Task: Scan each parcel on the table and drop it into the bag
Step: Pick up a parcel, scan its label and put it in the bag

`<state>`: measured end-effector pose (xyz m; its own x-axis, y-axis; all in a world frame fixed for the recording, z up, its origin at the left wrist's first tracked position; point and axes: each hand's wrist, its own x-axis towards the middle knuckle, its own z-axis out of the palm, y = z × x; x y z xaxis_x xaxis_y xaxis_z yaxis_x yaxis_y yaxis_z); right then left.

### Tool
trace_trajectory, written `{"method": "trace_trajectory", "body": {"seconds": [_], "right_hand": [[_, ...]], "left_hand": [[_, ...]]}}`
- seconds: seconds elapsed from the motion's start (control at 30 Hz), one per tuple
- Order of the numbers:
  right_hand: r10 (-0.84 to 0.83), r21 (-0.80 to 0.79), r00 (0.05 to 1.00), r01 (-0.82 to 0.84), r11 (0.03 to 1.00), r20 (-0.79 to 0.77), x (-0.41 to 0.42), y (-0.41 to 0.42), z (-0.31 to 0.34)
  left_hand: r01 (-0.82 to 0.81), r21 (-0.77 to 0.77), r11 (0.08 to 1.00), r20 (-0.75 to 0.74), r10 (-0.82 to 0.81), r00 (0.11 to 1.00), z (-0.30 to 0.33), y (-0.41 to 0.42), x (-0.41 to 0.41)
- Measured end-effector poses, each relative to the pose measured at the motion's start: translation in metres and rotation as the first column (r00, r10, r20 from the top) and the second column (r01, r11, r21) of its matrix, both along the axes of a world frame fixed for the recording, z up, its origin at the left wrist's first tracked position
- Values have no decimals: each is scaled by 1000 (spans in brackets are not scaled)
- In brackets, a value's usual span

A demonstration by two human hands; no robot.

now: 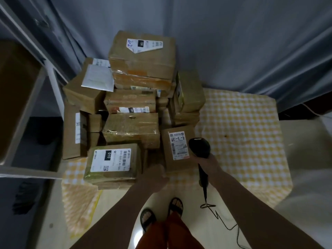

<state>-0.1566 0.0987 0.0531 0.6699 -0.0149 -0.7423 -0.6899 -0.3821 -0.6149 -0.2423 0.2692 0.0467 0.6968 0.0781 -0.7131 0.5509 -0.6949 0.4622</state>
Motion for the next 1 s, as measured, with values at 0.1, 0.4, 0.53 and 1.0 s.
{"method": "trace_trajectory", "body": {"seconds": [0.1, 0.4, 0.53, 1.0], "right_hand": [[55, -25, 998, -55, 998, -8, 17, -8, -16], [20, -13, 998, -21, 1000, -56, 44, -10, -80], [6, -11, 996, -7, 1000, -89, 53, -8, -105], [-64, 145, 979, 93, 985, -195, -21, -23, -88]], "left_hand": [[-78, -57, 995, 1, 78, 997, -15, -10, 9], [-412, -230, 882, -23, 418, 908, -54, -26, 50], [-614, -280, 738, -170, 591, 788, -78, -30, 76], [-323, -46, 945, 92, 326, 941, -124, -31, 104]]}}
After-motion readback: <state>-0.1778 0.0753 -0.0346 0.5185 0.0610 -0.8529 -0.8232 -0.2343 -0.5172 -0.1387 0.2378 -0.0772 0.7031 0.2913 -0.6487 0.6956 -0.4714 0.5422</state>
